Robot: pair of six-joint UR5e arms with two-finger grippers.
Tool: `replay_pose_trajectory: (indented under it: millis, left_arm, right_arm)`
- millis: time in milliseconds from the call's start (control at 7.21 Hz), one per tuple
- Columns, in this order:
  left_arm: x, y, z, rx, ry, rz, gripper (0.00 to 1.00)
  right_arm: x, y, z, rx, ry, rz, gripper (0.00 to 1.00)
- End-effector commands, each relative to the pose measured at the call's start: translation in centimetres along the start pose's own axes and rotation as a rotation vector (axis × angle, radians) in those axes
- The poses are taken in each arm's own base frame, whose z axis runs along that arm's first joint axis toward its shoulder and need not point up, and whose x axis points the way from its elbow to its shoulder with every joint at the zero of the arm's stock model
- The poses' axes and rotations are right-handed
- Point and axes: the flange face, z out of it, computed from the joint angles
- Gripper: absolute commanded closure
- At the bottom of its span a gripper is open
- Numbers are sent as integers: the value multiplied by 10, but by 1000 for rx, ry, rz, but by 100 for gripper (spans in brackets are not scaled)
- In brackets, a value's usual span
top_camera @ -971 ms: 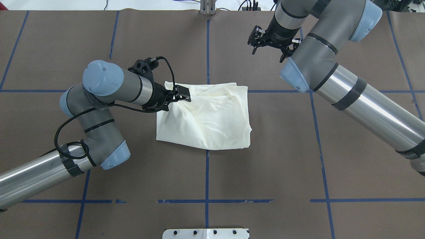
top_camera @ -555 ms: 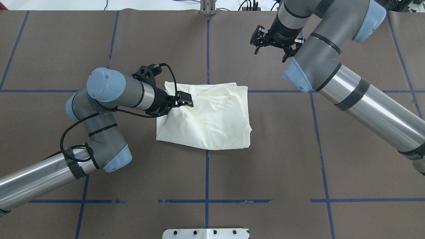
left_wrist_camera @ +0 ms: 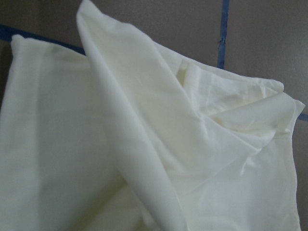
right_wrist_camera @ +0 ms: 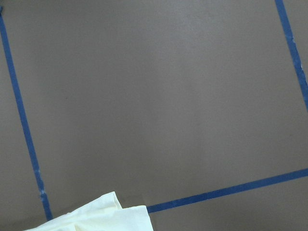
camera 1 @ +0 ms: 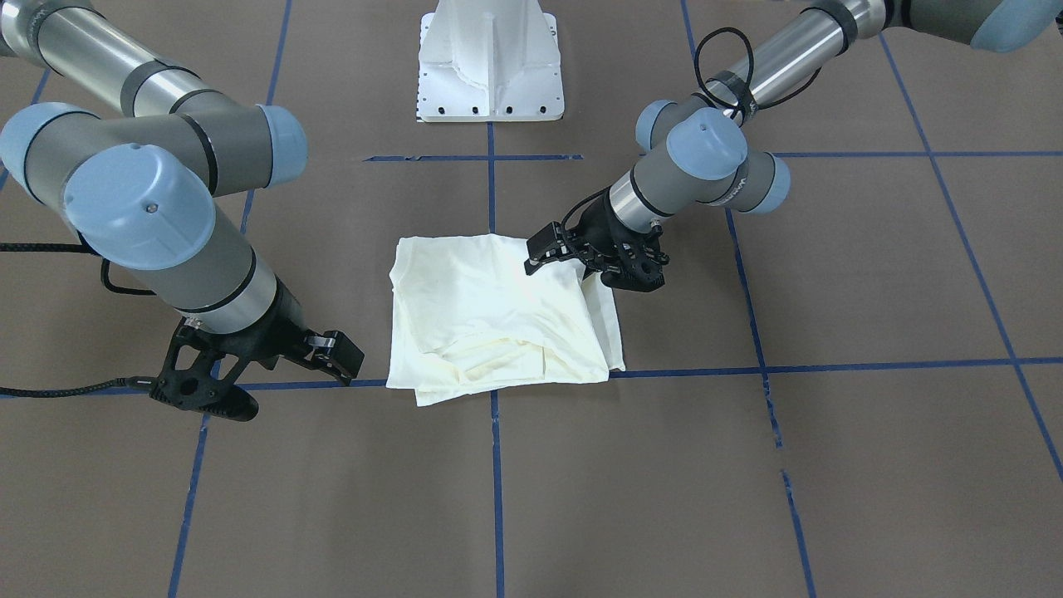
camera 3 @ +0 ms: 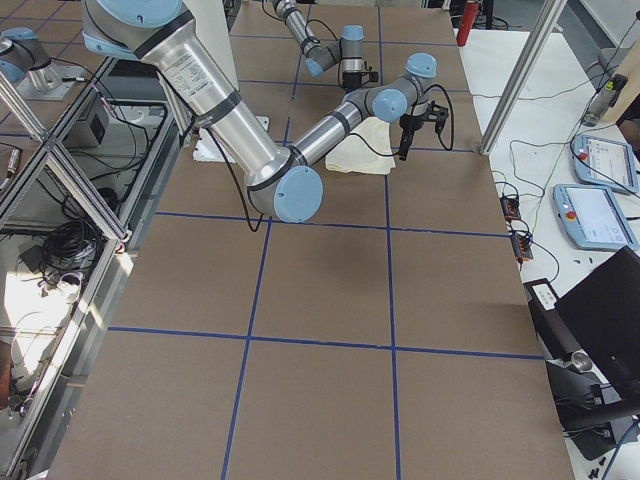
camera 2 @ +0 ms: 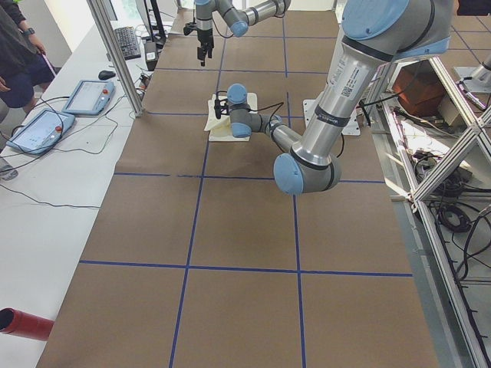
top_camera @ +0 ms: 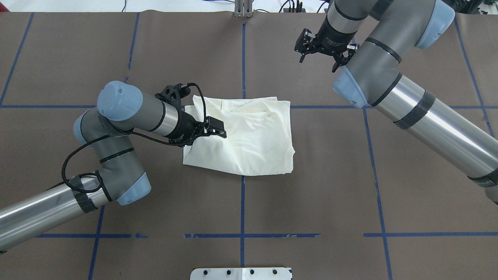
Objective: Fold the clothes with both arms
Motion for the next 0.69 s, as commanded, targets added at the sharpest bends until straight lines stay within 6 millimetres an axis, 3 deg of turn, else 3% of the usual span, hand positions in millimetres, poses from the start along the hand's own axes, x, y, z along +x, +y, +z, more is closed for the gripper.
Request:
replay_pose_trajectory:
  millis: [0, 277, 555]
  left_arm:
    - [-24, 34, -4, -66, 23, 24, 0]
    - [-16, 80, 3, -133, 47, 46, 0]
    - [-14, 110, 18, -175, 49, 59, 0]
  right_arm:
    - [4, -4, -5, 8, -3, 6, 0]
    - [5, -7, -7, 12, -3, 9, 0]
    - [11, -6, -8, 15, -3, 11, 0]
